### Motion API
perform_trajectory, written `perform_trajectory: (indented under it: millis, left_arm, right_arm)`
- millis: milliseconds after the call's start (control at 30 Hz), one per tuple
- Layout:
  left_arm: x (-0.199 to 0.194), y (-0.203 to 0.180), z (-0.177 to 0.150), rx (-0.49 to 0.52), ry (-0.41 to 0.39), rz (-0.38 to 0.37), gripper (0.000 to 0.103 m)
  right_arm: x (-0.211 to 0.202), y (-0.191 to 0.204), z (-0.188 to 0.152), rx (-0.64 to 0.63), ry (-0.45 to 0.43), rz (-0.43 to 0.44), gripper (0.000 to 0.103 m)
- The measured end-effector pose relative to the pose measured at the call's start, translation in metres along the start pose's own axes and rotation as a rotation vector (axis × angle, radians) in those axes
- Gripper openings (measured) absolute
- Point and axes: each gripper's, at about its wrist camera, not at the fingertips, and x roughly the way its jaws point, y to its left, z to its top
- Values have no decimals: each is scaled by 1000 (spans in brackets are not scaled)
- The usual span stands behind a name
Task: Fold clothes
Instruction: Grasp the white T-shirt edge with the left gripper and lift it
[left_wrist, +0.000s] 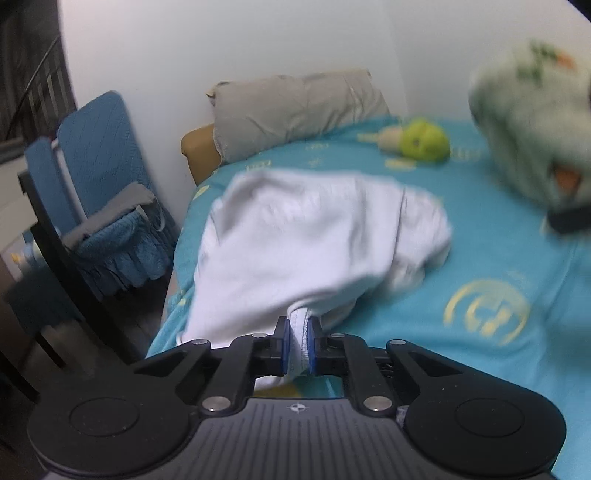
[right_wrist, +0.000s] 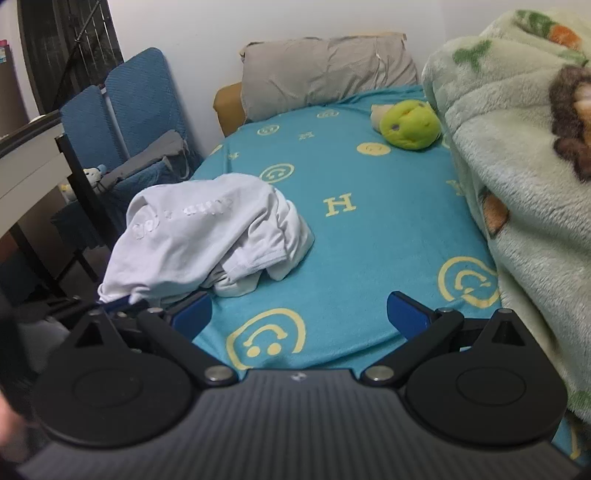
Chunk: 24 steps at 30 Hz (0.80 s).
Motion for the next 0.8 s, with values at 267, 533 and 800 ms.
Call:
perform_trajectory:
  millis: [267, 533, 800]
  left_arm:
    - [-113, 16, 29, -148, -210, -116, 10]
    - [-215, 28, 31, -273, -410, -215, 9]
    - [-227, 15, 18, -274, -371, -262, 9]
  right_arm:
    - [-20, 10, 4, -30, -57, 7, 103]
    - [-50, 30, -5, -56, -106, 86, 103]
    - [-67, 64, -15, -72, -103, 373, 103]
